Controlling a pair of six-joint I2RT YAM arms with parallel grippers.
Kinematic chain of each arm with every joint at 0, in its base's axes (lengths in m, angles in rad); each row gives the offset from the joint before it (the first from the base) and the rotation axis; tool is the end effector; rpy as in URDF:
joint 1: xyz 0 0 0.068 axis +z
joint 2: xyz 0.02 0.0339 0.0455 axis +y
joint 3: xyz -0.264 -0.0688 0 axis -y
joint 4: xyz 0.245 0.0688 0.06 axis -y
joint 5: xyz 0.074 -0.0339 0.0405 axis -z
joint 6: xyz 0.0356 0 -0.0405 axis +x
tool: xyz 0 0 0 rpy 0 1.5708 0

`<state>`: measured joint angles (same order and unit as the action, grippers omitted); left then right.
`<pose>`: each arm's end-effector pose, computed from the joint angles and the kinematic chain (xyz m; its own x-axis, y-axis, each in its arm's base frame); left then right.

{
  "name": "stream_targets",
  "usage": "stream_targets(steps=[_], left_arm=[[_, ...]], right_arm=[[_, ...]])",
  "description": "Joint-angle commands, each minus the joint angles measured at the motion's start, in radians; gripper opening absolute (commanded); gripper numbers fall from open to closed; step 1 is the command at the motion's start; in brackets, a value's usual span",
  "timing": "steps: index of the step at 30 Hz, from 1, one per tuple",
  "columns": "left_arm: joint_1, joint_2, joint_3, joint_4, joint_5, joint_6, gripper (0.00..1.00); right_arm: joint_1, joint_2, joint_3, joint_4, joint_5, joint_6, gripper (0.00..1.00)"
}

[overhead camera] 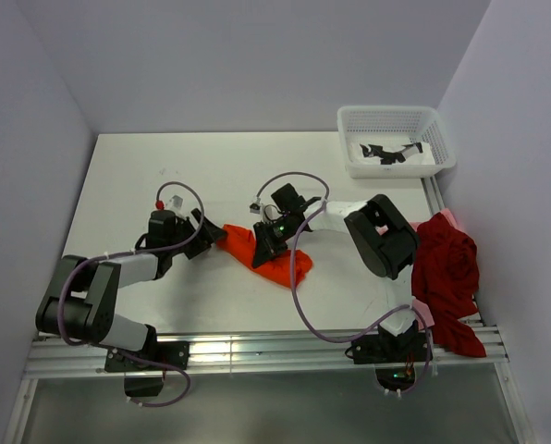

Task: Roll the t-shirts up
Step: Roll the tshirt

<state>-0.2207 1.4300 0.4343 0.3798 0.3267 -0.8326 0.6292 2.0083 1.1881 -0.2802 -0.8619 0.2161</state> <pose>0.2458 -0.0669 0.1397 -0.7218 -0.5560 -0.4122 -0.1054 0.6769 -0.7285 0.2969 0.2495 0.1278 -0.8457 -0.4429 -0.2976 -0.4914 0.4288 0.7581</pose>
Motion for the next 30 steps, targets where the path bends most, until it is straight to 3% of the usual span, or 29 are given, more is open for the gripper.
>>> stream_targets(steps=[1, 8, 9, 10, 11, 26, 30], left_arm=[[0.006, 0.056, 0.024, 0.059, 0.026, 0.004, 0.84], [0.04, 0.006, -0.055, 0.162, 0.078, -0.016, 0.85], [0.043, -0.02, -0.054, 0.151, 0.084, -0.001, 0.87], [0.043, -0.023, -0.046, 0.11, 0.092, 0.007, 0.99], [0.043, -0.02, -0.03, 0.097, 0.1, 0.007, 1.0], [0.057, 0.205, 0.043, 0.143, 0.175, -0.02, 0.99], [0.06, 0.259, 0.05, 0.163, 0.175, -0.026, 0.89]], right_arm=[[0.004, 0.056, -0.013, -0.117, 0.106, -0.041, 0.0], [0.0, 0.066, -0.012, -0.123, 0.124, -0.043, 0.0], [0.001, 0.066, -0.012, -0.122, 0.124, -0.044, 0.0], [0.0, 0.066, -0.012, -0.12, 0.123, -0.043, 0.0], [0.0, 0.066, -0.01, -0.122, 0.123, -0.044, 0.0], [0.0, 0.064, -0.01, -0.125, 0.124, -0.044, 0.0], [0.0, 0.063, -0.016, -0.123, 0.127, -0.046, 0.0]])
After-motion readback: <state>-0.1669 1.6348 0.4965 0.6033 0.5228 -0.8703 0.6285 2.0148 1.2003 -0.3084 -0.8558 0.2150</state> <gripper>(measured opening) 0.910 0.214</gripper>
